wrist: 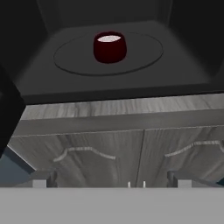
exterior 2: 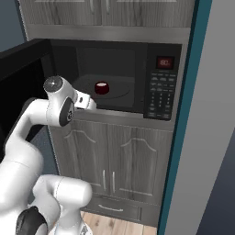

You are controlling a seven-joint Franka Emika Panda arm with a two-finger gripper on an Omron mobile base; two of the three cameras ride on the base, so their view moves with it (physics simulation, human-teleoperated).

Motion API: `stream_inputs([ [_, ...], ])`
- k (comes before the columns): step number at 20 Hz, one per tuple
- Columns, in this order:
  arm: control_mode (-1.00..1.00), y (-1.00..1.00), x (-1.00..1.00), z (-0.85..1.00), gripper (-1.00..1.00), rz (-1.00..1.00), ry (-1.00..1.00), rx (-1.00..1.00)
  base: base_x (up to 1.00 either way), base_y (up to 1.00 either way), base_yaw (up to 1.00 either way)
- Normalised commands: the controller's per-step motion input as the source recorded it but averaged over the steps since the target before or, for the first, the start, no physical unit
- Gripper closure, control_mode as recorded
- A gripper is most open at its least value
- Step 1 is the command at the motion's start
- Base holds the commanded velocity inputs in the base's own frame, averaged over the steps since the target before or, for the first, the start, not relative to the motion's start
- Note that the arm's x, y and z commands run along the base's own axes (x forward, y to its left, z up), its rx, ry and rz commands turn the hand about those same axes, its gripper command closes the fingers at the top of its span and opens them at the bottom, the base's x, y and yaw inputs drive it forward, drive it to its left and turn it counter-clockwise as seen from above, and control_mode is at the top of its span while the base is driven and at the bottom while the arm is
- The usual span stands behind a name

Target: Pick the mug from the counter and place it inside the microwave. Then close the microwave.

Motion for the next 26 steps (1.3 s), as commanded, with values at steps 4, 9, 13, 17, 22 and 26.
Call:
stream_inputs([
  [4,-1.0,0.0,-0.69,0.03,-1.0,0.03,-0.06,0.0,0.0,0.0,0.0],
  [9,-1.0,0.0,-0.84,0.08,-1.0,0.04,-0.05,0.0,0.0,0.0,0.0],
  [13,-1.0,0.0,-0.79,0.09,-1.0,0.04,0.0,0.0,0.0,0.0,0.0],
  [17,-1.0,0.0,-0.65,0.09,-1.0,0.03,0.0,0.0,0.0,0.0,0.0],
  [22,-1.0,0.0,-0.56,0.23,-1.0,0.0,0.0,0.0,0.0,0.0,0.0],
  [26,-1.0,0.0,-0.43,0.24,-1.0,0.0,0.03,0.0,0.0,0.0,0.0],
])
